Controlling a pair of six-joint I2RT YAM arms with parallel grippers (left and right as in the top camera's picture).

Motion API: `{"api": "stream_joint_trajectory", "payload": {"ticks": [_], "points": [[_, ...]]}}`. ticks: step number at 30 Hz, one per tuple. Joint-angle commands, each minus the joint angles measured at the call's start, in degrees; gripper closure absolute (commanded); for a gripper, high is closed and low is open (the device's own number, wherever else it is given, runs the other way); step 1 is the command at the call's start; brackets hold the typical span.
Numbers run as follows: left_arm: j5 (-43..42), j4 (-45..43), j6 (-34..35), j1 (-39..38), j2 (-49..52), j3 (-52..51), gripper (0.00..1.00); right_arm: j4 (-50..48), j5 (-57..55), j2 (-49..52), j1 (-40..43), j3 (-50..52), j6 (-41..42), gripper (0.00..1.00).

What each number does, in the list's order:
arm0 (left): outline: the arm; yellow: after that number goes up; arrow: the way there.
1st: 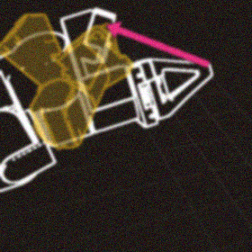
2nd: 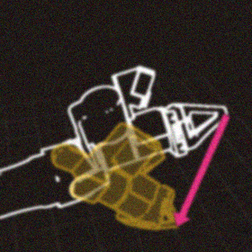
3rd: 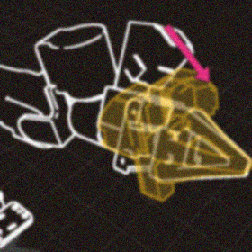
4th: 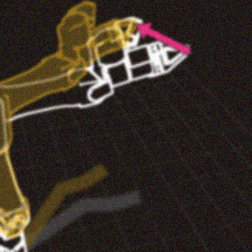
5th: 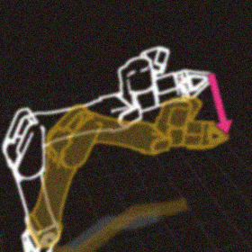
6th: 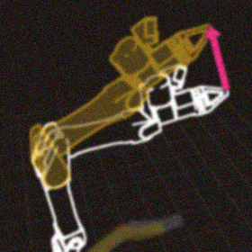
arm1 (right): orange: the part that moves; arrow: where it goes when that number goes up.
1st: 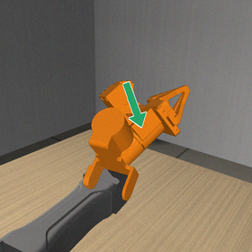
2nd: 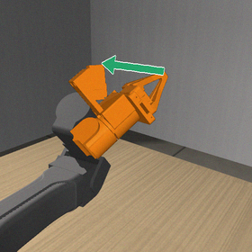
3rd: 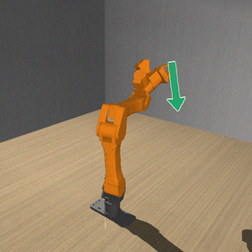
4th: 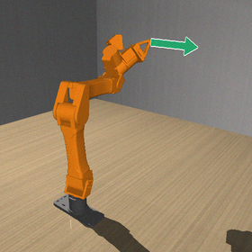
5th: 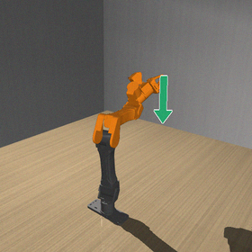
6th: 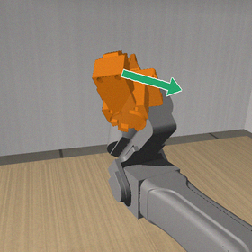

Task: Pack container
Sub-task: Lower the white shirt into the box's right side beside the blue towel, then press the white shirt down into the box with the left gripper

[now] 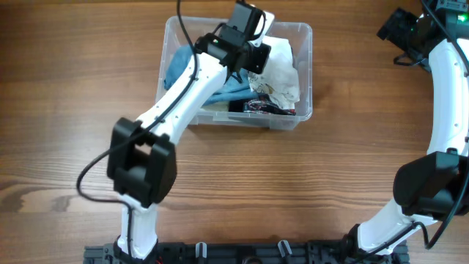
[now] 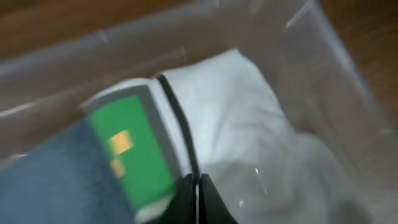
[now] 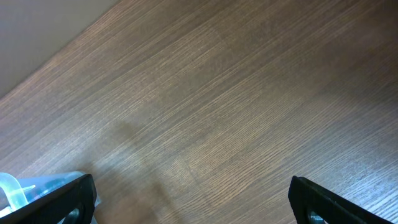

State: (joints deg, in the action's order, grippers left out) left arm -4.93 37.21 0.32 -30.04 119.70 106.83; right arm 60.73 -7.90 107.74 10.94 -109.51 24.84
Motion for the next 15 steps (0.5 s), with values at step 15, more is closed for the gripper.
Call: {"api": "stream_joint_trajectory", "payload": {"ticks": [15], "points": [[-5.7, 16.6, 6.4, -4.0, -2.2, 0.7, 0.96, -0.3, 0.3, 0.7, -0.2, 0.4, 0.8, 0.0]]}}
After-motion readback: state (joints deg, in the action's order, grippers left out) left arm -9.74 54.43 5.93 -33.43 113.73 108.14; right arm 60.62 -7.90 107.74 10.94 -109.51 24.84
